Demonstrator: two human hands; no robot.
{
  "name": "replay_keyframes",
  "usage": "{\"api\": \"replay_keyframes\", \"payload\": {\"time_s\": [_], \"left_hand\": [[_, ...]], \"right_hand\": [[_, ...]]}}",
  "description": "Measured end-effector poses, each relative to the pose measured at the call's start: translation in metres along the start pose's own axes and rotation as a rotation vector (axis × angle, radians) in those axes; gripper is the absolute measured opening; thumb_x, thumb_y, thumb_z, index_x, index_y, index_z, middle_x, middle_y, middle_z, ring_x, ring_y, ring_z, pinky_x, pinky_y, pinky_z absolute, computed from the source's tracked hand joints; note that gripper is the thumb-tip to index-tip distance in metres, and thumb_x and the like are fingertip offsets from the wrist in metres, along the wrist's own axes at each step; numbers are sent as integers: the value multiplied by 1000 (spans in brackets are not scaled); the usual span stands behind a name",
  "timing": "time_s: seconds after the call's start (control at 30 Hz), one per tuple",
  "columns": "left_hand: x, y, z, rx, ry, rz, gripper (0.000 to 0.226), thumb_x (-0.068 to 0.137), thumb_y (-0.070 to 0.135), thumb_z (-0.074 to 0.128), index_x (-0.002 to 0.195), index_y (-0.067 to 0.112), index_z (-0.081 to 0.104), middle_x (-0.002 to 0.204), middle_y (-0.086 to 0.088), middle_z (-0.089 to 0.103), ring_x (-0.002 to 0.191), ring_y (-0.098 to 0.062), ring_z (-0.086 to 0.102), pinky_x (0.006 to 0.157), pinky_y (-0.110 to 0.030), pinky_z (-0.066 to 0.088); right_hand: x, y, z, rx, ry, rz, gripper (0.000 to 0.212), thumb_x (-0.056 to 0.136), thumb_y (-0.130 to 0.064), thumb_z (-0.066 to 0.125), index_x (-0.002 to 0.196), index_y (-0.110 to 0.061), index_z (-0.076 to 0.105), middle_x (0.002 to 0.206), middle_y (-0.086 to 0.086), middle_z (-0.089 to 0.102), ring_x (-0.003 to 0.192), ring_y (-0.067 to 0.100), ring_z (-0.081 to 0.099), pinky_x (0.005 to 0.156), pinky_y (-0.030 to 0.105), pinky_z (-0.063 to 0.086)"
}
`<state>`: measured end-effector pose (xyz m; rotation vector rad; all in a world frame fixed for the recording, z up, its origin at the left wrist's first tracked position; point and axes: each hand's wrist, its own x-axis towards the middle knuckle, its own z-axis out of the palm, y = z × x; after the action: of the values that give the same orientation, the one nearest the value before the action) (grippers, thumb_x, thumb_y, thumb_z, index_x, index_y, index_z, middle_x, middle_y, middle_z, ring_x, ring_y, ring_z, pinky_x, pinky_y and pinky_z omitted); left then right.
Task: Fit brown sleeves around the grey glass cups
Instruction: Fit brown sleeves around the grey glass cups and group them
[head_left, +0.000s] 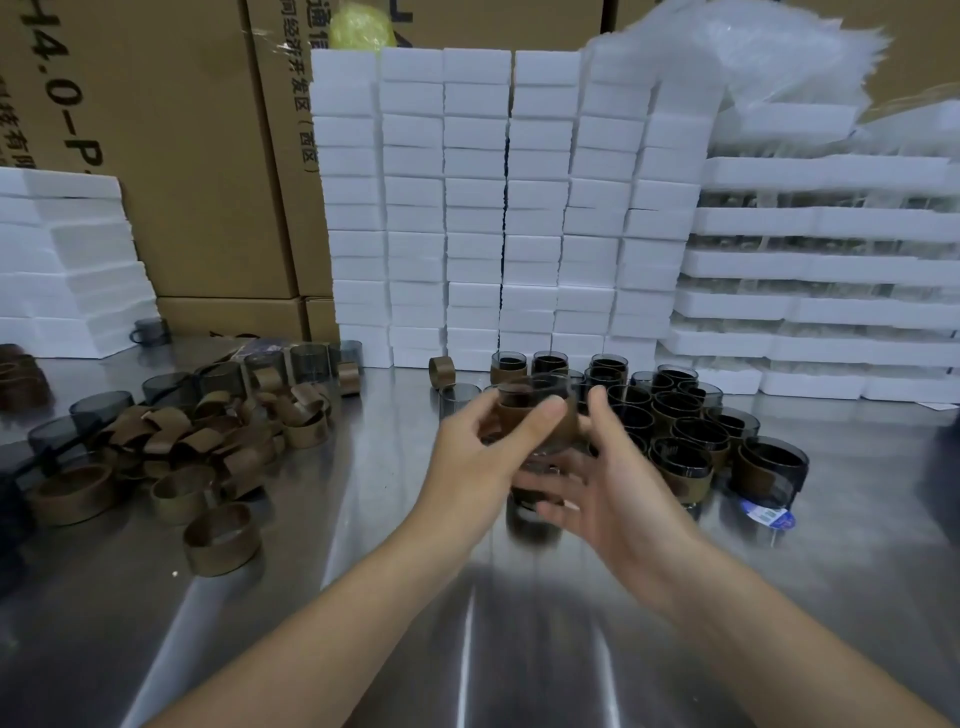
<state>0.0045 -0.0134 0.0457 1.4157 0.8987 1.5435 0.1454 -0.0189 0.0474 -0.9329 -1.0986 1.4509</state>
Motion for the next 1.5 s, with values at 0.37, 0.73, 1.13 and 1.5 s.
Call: {"api": "replay_keyframes", "payload": {"time_s": [0.37,0.73,1.13,1.5], "left_hand": [[29,-25,-55,424,111,82,55,69,68,91,116,44,78,108,27,79,105,8,69,85,-14,49],[18,-34,-31,474,-231,213,51,70,41,95,116,53,76,109,21,80,102,3,71,80,-5,46],[39,-70,-60,1101,-82,208,79,100,34,63,166,50,22,169,24,19,155,1,16,121,-33,36],[44,-78,-63,1191,12,49,28,104,53,62,124,37,51,143,10,53,139,-19,45,105,-39,47]], "right_hand": [[17,-4,-50,-571,274,-413,13,104,-46,69,107,-35,74,98,-5,75,67,10,61,68,26,52],[13,9,-34,-784,51,-448,51,73,-75,72,111,-41,75,102,-21,78,96,-1,72,81,20,51],[13,3,-47,-1343,217,-357,59,70,-93,49,94,-41,59,83,-19,69,81,1,65,75,36,57],[17,19,-48,-1334,58,-373,61,91,-77,58,140,-46,44,134,-25,49,124,6,58,100,34,52]]}}
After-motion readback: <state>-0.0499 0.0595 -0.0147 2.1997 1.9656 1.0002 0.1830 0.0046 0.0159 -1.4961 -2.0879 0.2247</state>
